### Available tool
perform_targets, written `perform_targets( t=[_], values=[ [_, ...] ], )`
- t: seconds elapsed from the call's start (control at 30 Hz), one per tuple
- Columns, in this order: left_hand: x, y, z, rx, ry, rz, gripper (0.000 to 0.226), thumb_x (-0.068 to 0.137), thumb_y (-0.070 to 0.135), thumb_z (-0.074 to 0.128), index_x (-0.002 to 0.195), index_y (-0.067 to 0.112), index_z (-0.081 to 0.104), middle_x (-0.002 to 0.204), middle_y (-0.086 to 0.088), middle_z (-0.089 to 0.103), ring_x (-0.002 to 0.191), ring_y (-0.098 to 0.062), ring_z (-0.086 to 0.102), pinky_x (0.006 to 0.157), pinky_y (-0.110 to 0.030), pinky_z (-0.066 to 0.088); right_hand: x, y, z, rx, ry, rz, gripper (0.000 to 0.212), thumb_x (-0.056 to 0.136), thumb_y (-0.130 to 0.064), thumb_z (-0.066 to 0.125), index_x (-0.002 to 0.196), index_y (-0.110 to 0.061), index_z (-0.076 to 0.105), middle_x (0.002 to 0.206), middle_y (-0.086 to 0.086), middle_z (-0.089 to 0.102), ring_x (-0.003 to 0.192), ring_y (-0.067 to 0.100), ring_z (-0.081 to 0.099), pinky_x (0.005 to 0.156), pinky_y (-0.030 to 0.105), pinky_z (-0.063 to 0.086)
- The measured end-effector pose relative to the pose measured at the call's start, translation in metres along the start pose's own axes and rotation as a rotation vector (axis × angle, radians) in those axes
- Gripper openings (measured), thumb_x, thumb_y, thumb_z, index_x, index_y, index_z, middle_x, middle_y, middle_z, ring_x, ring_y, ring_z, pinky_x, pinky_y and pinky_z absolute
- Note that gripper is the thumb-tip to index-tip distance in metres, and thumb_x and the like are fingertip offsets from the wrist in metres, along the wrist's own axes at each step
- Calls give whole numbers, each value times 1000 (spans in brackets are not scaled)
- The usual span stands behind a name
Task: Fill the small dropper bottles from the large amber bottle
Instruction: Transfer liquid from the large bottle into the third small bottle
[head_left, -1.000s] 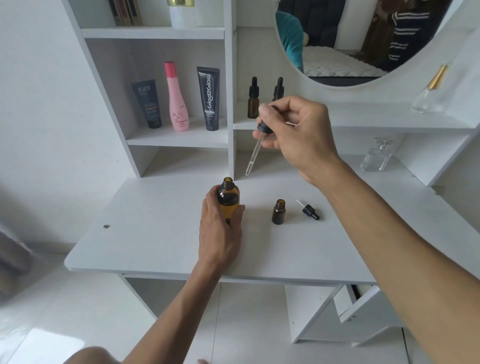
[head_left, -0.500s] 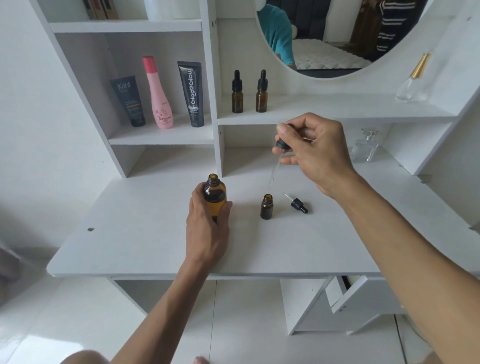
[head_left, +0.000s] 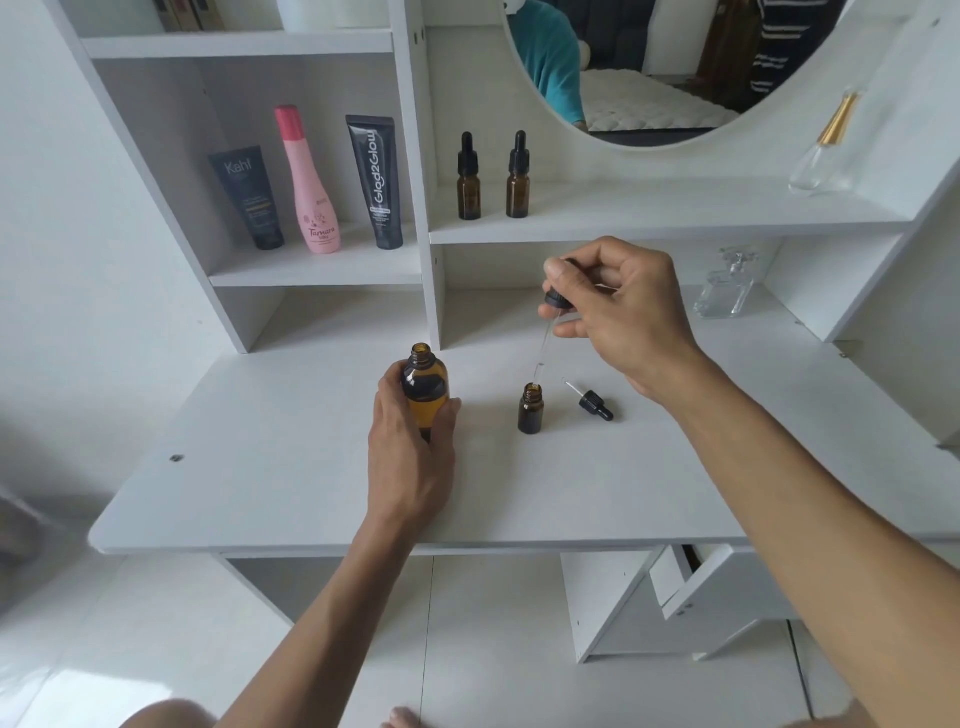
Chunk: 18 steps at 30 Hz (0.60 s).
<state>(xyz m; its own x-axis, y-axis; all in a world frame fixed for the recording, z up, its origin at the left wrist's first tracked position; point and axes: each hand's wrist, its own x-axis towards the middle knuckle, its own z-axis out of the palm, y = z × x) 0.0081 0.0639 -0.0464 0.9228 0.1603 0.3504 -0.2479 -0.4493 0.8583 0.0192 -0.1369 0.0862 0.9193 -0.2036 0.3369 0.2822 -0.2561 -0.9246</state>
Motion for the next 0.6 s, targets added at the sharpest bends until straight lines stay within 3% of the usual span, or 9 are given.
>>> perform_targets(
  t=[0.6],
  values=[
    [1, -2, 1, -5, -6, 4, 48, 96, 30, 61, 135, 38, 34, 123, -1, 61, 100, -25, 65, 81, -27, 49, -1, 4, 4, -31, -24, -9, 17, 93, -21, 71, 90, -4, 70, 87, 21, 73, 71, 18, 76, 64, 34, 63]
  ],
)
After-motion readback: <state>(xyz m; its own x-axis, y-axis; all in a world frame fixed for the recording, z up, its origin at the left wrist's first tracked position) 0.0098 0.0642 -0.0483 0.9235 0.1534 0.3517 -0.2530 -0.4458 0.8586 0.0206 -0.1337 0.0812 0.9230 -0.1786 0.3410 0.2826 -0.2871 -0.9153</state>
